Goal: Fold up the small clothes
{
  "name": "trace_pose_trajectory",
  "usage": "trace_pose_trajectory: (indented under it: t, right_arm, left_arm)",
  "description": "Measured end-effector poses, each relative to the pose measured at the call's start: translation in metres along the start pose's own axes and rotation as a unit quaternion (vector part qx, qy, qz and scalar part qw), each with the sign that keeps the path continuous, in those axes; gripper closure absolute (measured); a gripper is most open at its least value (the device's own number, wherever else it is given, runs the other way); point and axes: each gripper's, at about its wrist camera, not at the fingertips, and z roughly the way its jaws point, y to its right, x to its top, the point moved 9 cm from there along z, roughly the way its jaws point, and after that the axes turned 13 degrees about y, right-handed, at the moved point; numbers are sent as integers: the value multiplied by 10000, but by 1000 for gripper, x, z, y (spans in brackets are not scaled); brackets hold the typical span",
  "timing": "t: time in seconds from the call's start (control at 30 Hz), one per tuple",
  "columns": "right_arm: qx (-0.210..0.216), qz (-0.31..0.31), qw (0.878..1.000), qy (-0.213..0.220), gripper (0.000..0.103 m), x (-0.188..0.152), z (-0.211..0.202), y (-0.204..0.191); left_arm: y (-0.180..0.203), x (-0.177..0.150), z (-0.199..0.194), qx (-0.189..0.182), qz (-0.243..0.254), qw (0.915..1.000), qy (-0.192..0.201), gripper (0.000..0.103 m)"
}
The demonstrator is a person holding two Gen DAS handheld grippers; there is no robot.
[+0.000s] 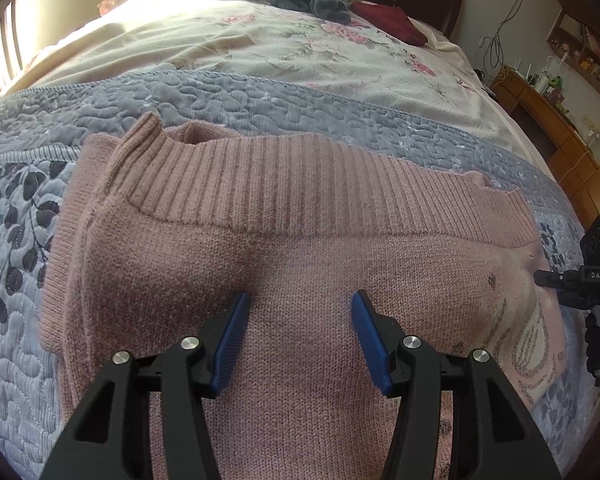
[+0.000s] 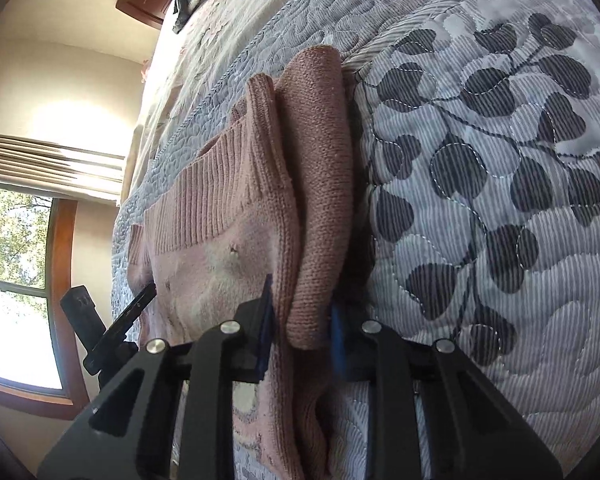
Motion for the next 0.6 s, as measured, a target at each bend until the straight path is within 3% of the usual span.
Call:
trace_pose_trajectory:
  t: [0.13,0.33,0.6]
  right_arm:
    - [-30,80,10000,29,81,5,-6,-20]
    - [204,-934,9954,-6,83,8,-17,-122]
    - [366,-1671,9836,-564,88,-27,35,-229]
  left_arm:
    - [0,3,-9,-58,-178,9998,-65,49]
    - [-2,18,-48,-504,-507,9973,154,49]
    - [-18,22,-73,-580,-682,9956,281,49]
